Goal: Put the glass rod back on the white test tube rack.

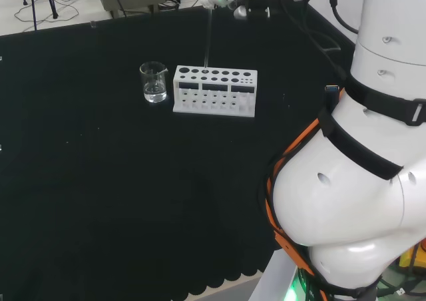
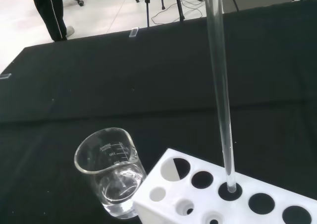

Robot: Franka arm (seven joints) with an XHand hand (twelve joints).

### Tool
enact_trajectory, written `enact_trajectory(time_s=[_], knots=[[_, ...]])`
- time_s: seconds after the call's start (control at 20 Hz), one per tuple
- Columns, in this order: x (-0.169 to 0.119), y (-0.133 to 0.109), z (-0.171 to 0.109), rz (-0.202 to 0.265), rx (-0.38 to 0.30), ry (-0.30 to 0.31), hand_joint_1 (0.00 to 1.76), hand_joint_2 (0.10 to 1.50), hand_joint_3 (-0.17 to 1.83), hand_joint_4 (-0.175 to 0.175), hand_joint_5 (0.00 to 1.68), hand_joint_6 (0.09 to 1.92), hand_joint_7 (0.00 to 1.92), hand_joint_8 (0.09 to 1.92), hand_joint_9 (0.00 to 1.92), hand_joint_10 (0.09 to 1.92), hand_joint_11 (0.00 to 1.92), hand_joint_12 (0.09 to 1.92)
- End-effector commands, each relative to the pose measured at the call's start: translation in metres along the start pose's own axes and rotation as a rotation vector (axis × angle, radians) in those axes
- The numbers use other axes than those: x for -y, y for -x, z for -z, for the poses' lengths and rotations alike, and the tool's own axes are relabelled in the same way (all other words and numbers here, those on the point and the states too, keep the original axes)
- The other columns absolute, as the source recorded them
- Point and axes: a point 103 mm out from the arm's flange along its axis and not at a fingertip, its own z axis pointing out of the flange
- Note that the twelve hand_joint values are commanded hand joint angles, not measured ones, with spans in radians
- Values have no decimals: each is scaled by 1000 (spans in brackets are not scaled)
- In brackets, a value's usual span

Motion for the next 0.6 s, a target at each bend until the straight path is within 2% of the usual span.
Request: enact_trajectory(time_s=[0.05,0.35,0.6], knots=[[0,3,-4,0,0,-6,1296,1051,-2,-175,1227,251,1117,1106,1750,783,1224,796],[-2,1,-15,26,-8,-20,1296,1052,-2,-175,1227,252,1117,1107,1750,783,1224,796],[-5,1,-32,29,-9,-50,1296,1051,-2,-175,1227,252,1117,1107,1751,783,1225,796]])
